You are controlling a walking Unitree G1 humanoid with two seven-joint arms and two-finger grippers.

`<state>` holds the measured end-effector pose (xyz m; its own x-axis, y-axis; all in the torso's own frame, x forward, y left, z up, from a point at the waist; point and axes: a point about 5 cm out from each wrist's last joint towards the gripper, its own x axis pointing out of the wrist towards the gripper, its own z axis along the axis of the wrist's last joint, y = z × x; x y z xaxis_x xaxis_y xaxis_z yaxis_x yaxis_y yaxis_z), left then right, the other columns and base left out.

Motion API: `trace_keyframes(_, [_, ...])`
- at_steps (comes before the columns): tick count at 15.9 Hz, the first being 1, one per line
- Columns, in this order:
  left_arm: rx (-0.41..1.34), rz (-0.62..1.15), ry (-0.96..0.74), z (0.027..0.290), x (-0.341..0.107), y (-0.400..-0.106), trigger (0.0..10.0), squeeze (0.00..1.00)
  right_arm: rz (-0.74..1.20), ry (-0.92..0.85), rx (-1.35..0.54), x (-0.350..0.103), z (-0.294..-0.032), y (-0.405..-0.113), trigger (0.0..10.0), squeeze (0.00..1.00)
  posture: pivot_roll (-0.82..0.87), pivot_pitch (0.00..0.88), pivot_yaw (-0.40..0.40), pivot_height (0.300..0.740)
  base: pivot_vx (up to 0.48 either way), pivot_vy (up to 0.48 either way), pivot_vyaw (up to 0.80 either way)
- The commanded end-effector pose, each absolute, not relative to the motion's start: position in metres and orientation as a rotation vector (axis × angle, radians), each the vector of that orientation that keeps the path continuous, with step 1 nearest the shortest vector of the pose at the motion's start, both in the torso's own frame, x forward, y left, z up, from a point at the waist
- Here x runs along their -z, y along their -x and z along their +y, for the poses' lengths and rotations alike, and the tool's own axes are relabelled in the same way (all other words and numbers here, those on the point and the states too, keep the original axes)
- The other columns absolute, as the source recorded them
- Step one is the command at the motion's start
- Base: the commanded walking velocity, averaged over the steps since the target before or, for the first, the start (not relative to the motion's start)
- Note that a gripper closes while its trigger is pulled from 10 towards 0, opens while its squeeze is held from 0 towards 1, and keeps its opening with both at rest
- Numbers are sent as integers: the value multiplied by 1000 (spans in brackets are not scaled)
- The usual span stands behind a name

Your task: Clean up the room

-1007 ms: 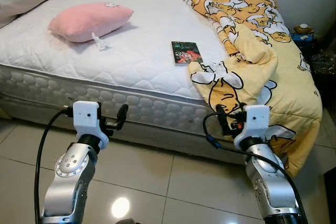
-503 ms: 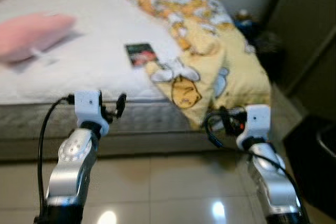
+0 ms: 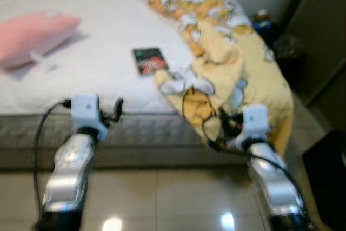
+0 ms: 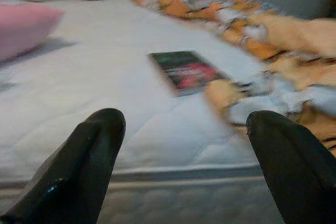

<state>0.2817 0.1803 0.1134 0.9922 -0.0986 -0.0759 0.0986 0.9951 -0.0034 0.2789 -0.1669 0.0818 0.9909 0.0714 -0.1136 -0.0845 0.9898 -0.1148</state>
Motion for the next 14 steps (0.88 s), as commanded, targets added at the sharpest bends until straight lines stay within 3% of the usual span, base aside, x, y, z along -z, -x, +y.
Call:
trace_keyframes(1, [77,76,-25,189,-114,-281,10000,0,74,103,-114,-90,-156,-285,10000,0,-58,0,-15,740,326,0,0])
trace_keyframes(10, [235,43,-68,150,-124,-311,10000,0,95,60,-70,-88,-175,-281,10000,0,-62,0,-29,740,36,35,0])
trace_keyframes(14, [324,23,-109,126,-126,-318,10000,0,129,50,-41,-83,-186,-274,10000,0,-59,0,-48,740,0,377,-683])
